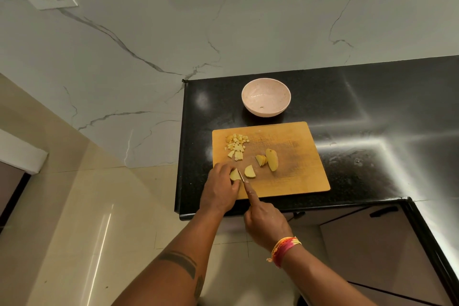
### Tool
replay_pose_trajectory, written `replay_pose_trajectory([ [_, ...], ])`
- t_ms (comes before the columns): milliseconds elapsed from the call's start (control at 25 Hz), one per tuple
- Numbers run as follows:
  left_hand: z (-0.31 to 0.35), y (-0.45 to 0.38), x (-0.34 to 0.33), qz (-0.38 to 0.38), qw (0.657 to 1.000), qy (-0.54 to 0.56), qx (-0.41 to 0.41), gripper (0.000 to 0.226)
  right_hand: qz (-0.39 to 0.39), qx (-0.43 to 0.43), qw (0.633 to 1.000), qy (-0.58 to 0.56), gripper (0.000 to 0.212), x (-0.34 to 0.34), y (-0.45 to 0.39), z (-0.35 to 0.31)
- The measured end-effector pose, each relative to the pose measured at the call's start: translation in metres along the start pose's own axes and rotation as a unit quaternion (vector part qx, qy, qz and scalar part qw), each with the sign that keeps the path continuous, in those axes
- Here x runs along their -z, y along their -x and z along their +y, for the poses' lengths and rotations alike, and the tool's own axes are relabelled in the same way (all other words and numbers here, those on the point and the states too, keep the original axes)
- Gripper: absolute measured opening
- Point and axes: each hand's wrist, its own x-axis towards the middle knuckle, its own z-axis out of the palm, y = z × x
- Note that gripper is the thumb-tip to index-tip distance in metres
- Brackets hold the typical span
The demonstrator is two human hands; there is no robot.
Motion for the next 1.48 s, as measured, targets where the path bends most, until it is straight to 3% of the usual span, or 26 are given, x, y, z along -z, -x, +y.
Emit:
replay_pose_trajectory([
  [240, 0.011, -0.001, -0.005, -0.004, 1.0, -0.014, -0.019, 0.045, 0.018, -0.043, 0.999, -0.003, 0.077, 0.005, -0.006, 0.021],
  [920, 0.01, -0.001, -0.006, 0.005, 0.999, -0.031, -0.017, 0.036, 0.01, -0.018, 1.0, 0.001, 0.077, -0.002, 0.0, -0.003],
  [1240, 0.009, -0.002, -0.008, 0.01, 0.998, -0.051, -0.025, 0.035, -0.001, -0.009, 0.997, 0.077, 0.081, -0.006, -0.008, -0.004],
  [1480, 0.01, -0.002, -0.01, 0.01, 0.996, -0.081, -0.035, 0.036, -0.014, -0.014, 0.998, 0.065, 0.085, -0.012, 0.028, 0.005],
])
